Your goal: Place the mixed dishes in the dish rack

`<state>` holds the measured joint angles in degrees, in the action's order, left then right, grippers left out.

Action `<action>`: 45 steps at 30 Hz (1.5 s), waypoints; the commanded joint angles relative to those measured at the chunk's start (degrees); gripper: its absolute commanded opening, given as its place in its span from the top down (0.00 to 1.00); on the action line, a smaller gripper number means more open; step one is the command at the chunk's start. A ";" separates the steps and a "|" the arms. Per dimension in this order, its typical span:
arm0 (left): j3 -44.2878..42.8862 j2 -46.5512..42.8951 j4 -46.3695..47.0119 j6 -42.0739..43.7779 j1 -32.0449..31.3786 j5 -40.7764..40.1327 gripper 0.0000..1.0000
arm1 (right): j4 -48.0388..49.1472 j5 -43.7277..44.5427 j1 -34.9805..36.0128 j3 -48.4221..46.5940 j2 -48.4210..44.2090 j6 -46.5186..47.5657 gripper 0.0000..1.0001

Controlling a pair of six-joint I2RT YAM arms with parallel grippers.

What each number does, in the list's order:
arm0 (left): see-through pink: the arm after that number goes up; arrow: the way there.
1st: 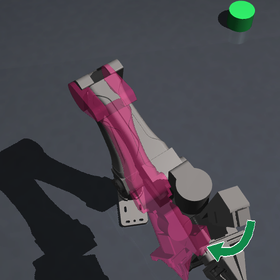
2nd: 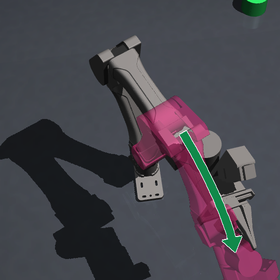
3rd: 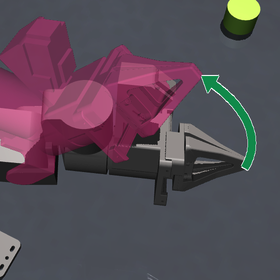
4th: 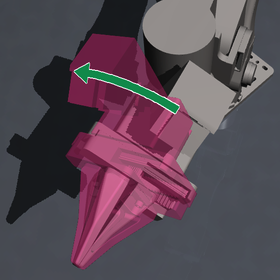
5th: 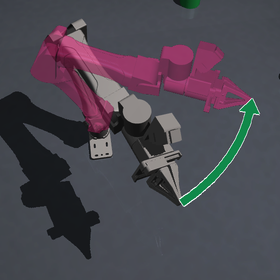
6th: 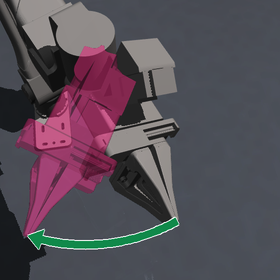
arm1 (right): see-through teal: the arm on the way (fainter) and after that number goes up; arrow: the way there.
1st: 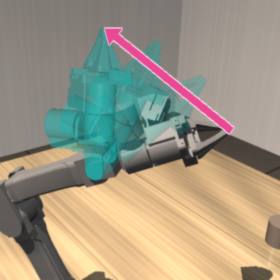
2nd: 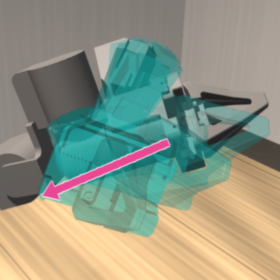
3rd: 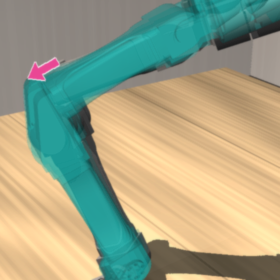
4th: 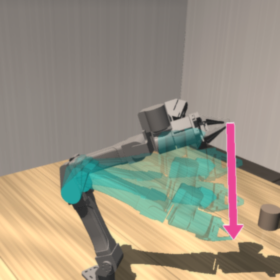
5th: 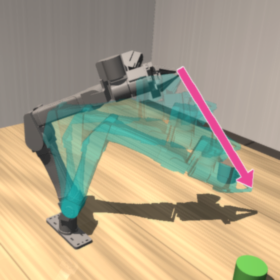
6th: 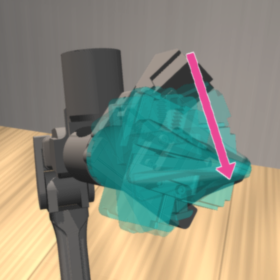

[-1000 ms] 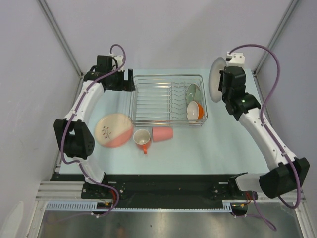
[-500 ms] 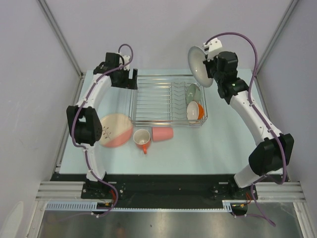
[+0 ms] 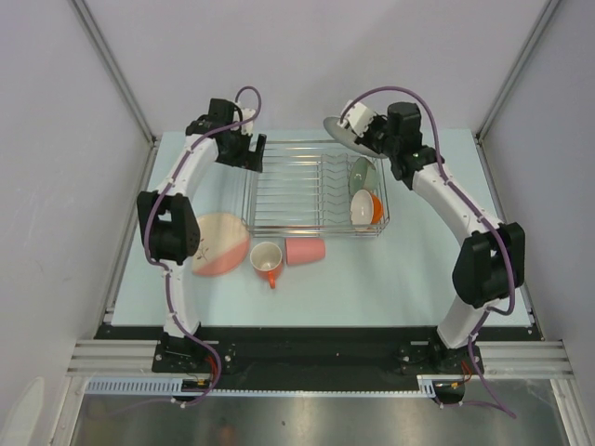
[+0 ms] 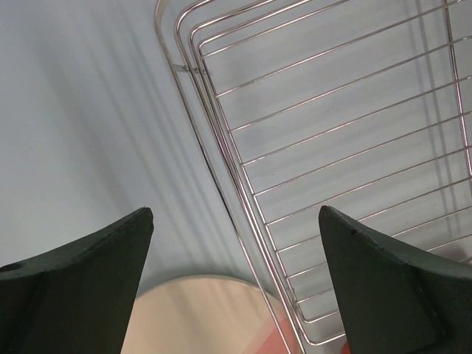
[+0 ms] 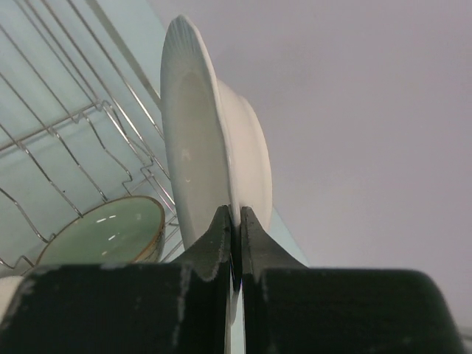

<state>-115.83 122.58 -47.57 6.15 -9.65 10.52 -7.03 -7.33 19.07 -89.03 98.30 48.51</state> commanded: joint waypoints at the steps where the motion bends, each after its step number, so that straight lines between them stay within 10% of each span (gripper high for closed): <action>1: -2.29 0.02 -0.42 1.76 -0.19 -0.59 0.01 | 8.18 -4.70 1.41 -6.94 1.44 13.01 1.00; 40: -15.92 11.62 -2.00 7.47 -1.25 -0.15 0.00 | 9.66 -13.94 0.88 -13.01 15.69 10.73 1.00; 45: -14.87 12.41 -1.82 8.61 -1.60 0.11 0.01 | 17.03 -9.99 2.81 -8.62 15.17 8.97 0.82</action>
<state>-128.81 134.52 -48.90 12.32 -10.59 10.22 -5.89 -18.72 20.14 -98.02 114.61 60.16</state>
